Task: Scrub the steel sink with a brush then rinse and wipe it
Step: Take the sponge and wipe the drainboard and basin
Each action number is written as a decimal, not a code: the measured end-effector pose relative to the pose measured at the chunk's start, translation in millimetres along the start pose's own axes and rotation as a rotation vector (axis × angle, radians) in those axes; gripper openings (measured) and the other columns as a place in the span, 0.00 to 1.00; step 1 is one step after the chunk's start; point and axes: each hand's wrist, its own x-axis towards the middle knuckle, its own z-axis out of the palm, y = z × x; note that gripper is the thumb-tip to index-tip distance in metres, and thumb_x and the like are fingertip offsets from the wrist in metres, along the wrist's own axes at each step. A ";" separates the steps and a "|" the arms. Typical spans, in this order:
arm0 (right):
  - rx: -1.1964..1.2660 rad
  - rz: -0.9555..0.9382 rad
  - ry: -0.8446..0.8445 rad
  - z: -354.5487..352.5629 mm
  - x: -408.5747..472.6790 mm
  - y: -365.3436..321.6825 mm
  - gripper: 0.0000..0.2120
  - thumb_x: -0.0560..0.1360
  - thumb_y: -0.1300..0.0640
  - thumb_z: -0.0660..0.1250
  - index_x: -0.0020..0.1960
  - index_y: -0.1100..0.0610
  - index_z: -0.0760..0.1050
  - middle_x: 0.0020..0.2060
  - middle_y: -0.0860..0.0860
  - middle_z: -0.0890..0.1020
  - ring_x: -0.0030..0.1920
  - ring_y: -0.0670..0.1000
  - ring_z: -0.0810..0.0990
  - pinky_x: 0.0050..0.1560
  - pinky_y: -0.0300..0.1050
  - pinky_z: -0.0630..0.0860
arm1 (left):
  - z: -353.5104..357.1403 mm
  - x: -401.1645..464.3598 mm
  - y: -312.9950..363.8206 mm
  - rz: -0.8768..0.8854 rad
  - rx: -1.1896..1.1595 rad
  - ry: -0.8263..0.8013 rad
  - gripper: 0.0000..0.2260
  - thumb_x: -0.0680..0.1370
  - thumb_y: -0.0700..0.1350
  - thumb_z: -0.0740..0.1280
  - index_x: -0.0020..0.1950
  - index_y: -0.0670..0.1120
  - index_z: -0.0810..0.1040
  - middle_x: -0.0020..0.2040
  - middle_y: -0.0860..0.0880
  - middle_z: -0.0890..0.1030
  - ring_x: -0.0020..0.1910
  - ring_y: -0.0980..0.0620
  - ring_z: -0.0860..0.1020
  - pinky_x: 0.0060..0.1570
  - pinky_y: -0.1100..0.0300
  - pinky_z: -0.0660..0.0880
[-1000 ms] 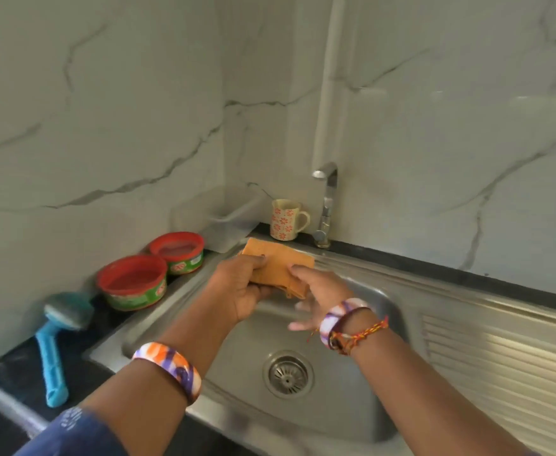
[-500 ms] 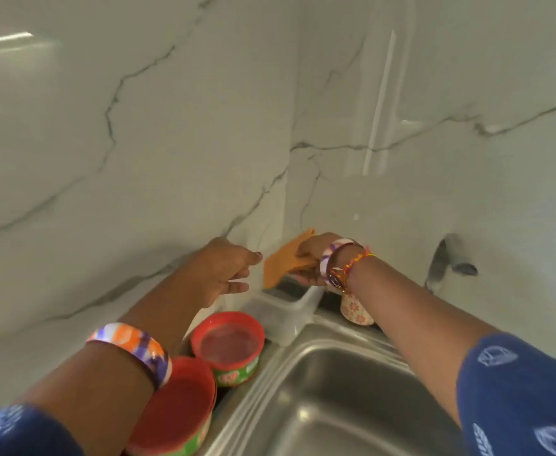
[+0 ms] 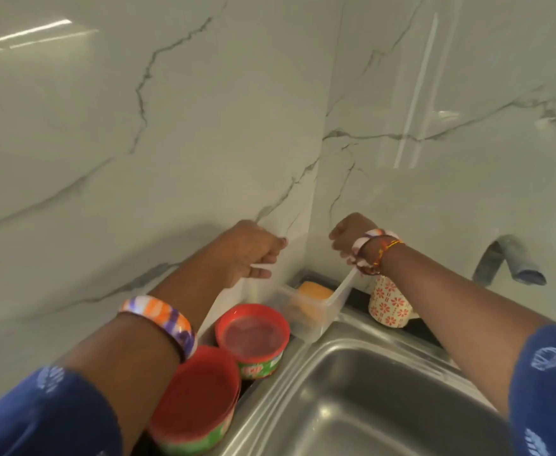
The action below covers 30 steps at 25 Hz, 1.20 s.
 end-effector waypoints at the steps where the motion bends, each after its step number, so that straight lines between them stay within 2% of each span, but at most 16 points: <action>1: 0.162 -0.032 0.012 -0.2 -25.5 -12.2 0.08 0.73 0.65 0.66 0.52 0.62 0.78 0.44 0.57 0.79 0.45 0.55 0.78 0.44 0.46 0.76 | -4.2 -16.1 3.0 0.019 0.003 0.012 0.01 0.78 0.40 0.66 0.47 0.42 0.76 0.43 0.47 0.75 0.40 0.55 0.74 0.42 0.59 0.76; 2: 0.252 -0.080 -0.016 2.6 -54.3 -25.0 0.05 0.73 0.66 0.66 0.46 0.61 0.78 0.39 0.56 0.79 0.39 0.54 0.78 0.38 0.43 0.76 | -9.6 -31.7 4.4 0.039 0.015 0.021 0.02 0.78 0.40 0.66 0.45 0.43 0.76 0.44 0.47 0.76 0.41 0.55 0.74 0.42 0.59 0.76; 4: 0.449 -0.181 -0.149 13.7 -121.4 -47.8 0.08 0.73 0.68 0.65 0.38 0.57 0.76 0.35 0.56 0.79 0.32 0.51 0.78 0.29 0.38 0.75 | -23.4 -66.9 2.6 0.072 0.051 0.054 0.03 0.78 0.40 0.65 0.43 0.44 0.76 0.47 0.46 0.77 0.44 0.53 0.75 0.44 0.58 0.76; 7: 0.597 -0.225 -0.567 44.4 -201.3 -65.3 0.08 0.75 0.68 0.63 0.39 0.59 0.75 0.32 0.56 0.79 0.28 0.49 0.77 0.27 0.38 0.74 | -47.0 -134.1 -13.9 0.050 0.090 0.110 0.04 0.78 0.40 0.65 0.43 0.45 0.77 0.47 0.47 0.78 0.45 0.52 0.76 0.44 0.56 0.76; 9: 0.562 -0.168 -0.922 74.7 -241.9 -74.6 0.10 0.79 0.65 0.60 0.40 0.59 0.73 0.27 0.52 0.79 0.25 0.46 0.78 0.26 0.37 0.76 | -60.5 -176.7 -34.6 0.010 0.158 0.221 0.05 0.78 0.40 0.64 0.43 0.45 0.77 0.43 0.49 0.78 0.41 0.53 0.76 0.42 0.57 0.75; 10: 0.512 -0.165 -1.000 93.8 -257.8 -77.9 0.11 0.79 0.64 0.59 0.39 0.58 0.72 0.27 0.51 0.79 0.25 0.46 0.78 0.26 0.36 0.76 | -66.4 -195.7 -47.6 -0.027 0.195 0.286 0.05 0.79 0.40 0.63 0.44 0.45 0.77 0.42 0.50 0.77 0.40 0.54 0.75 0.42 0.57 0.75; 13: 0.550 -0.081 -0.934 153.3 -294.8 -81.6 0.10 0.76 0.64 0.64 0.37 0.58 0.70 0.30 0.54 0.75 0.22 0.46 0.77 0.24 0.37 0.76 | -69.4 -240.5 -94.4 -0.198 0.338 0.373 0.09 0.81 0.42 0.59 0.57 0.41 0.75 0.46 0.50 0.74 0.41 0.57 0.72 0.51 0.55 0.75; 14: 0.545 -0.056 -0.871 173.9 -302.4 -82.1 0.11 0.75 0.64 0.67 0.36 0.58 0.69 0.29 0.54 0.74 0.21 0.46 0.76 0.24 0.39 0.76 | -66.1 -252.6 -110.8 -0.259 0.309 0.398 0.10 0.82 0.43 0.57 0.57 0.40 0.74 0.45 0.50 0.72 0.41 0.57 0.71 0.51 0.56 0.74; 16: 0.454 -0.061 -0.714 202.0 -313.7 -84.7 0.13 0.70 0.61 0.72 0.33 0.57 0.68 0.27 0.53 0.73 0.24 0.49 0.75 0.31 0.45 0.78 | -53.4 -274.9 -134.6 -0.383 0.086 0.426 0.09 0.82 0.46 0.56 0.52 0.41 0.71 0.40 0.48 0.71 0.40 0.52 0.71 0.45 0.57 0.72; 18: 0.352 -0.118 -0.624 210.9 -323.2 -90.9 0.14 0.66 0.55 0.75 0.33 0.56 0.70 0.29 0.53 0.74 0.29 0.51 0.74 0.34 0.44 0.76 | -48.7 -285.1 -148.8 -0.439 -0.194 0.445 0.12 0.82 0.48 0.57 0.47 0.41 0.71 0.37 0.43 0.73 0.37 0.49 0.73 0.40 0.58 0.72; 20: 0.242 -0.173 -0.587 205.5 -332.7 -94.9 0.13 0.66 0.53 0.75 0.43 0.61 0.77 0.38 0.56 0.81 0.36 0.52 0.78 0.33 0.38 0.73 | -51.3 -286.9 -157.8 -0.484 -0.353 0.480 0.13 0.82 0.49 0.58 0.49 0.39 0.71 0.39 0.40 0.77 0.37 0.46 0.77 0.40 0.57 0.74; 21: 0.216 -0.175 -0.584 202.0 -336.0 -94.3 0.16 0.67 0.53 0.74 0.48 0.63 0.78 0.42 0.56 0.82 0.41 0.53 0.80 0.36 0.39 0.74 | -53.9 -288.4 -159.1 -0.491 -0.407 0.497 0.14 0.82 0.49 0.58 0.51 0.38 0.71 0.41 0.38 0.78 0.38 0.45 0.78 0.40 0.56 0.76; 22: 0.241 -0.169 -0.591 196.5 -339.3 -93.5 0.17 0.68 0.54 0.73 0.51 0.64 0.78 0.42 0.57 0.82 0.42 0.53 0.81 0.39 0.41 0.75 | -56.4 -288.3 -160.4 -0.487 -0.449 0.509 0.14 0.82 0.49 0.59 0.52 0.37 0.71 0.41 0.38 0.79 0.38 0.44 0.79 0.40 0.55 0.76; 25: 0.613 -0.067 -0.717 172.6 -343.8 -89.4 0.07 0.73 0.63 0.68 0.50 0.64 0.77 0.35 0.54 0.77 0.34 0.50 0.77 0.31 0.41 0.77 | -58.4 -291.5 -155.0 -0.388 -0.517 0.468 0.10 0.81 0.44 0.61 0.48 0.38 0.75 0.37 0.42 0.79 0.37 0.47 0.77 0.41 0.57 0.74; 27: 0.879 0.005 -0.774 154.1 -344.5 -86.1 0.03 0.75 0.67 0.65 0.48 0.65 0.76 0.35 0.54 0.76 0.33 0.50 0.76 0.26 0.37 0.77 | -59.2 -292.3 -146.0 -0.276 -0.489 0.411 0.08 0.80 0.42 0.61 0.47 0.40 0.77 0.37 0.45 0.80 0.39 0.49 0.77 0.43 0.58 0.73; 30: 1.071 0.041 -0.685 137.7 -328.8 -84.6 0.08 0.76 0.69 0.62 0.39 0.62 0.72 0.34 0.55 0.74 0.33 0.51 0.75 0.23 0.36 0.77 | -63.6 -284.6 -137.3 -0.143 -0.286 0.448 0.06 0.80 0.41 0.62 0.50 0.41 0.78 0.42 0.46 0.81 0.42 0.49 0.78 0.45 0.57 0.75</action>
